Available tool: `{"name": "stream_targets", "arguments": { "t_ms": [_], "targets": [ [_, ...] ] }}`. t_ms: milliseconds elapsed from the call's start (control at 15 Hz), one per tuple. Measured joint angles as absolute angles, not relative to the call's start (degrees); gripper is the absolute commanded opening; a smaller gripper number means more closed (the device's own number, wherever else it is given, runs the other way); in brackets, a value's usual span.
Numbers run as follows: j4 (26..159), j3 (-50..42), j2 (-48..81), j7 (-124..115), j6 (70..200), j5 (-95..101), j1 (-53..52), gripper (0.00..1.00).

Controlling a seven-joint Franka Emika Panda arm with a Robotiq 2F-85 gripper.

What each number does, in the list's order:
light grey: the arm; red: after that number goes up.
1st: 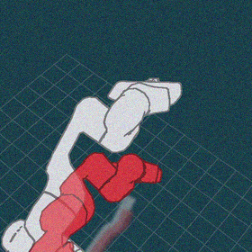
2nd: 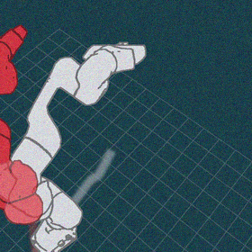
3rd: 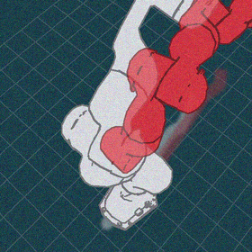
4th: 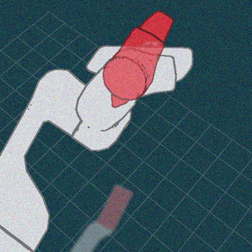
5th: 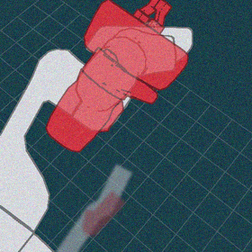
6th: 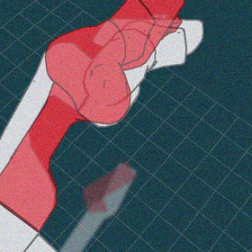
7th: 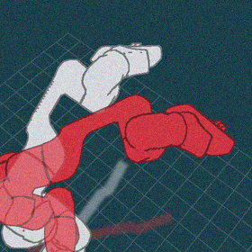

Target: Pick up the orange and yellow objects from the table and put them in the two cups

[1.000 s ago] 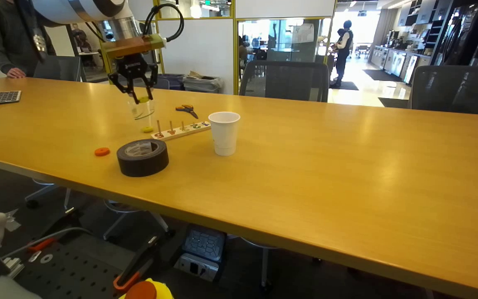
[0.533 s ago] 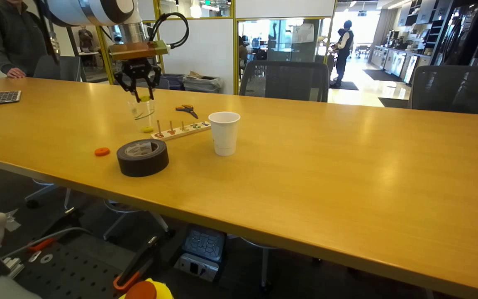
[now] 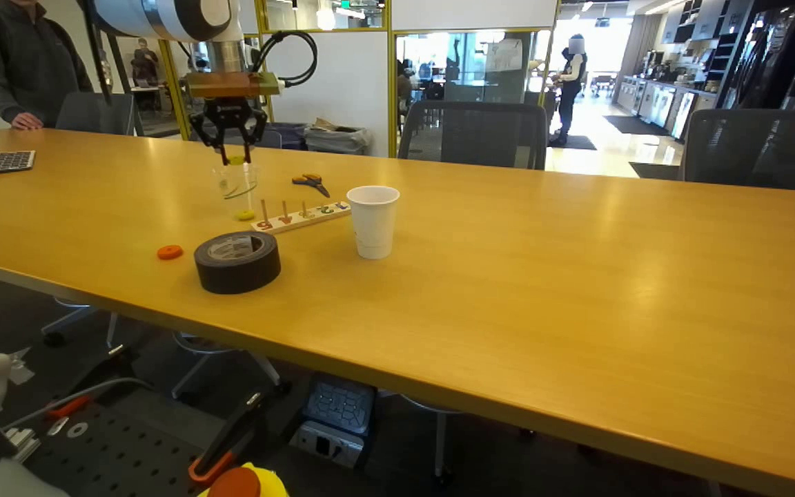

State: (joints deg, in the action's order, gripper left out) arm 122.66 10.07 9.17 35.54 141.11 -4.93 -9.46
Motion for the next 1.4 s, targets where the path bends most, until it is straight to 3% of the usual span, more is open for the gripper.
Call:
{"name": "stream_targets", "arguments": {
  "t_ms": [200,267,867,1400],
  "targets": [
    [121.60,10.07,10.38,35.19,140.84,-4.84,-9.15,0.97],
    [121.53,10.07,10.55,34.73,140.84,-4.68,-9.08,1.00],
    [123.31,10.18,5.48,13.87,133.68,4.47,-10.58,1.00],
    [136.94,13.71,-5.16,-12.59,129.43,7.47,-13.20,1.00]
  ]
}}
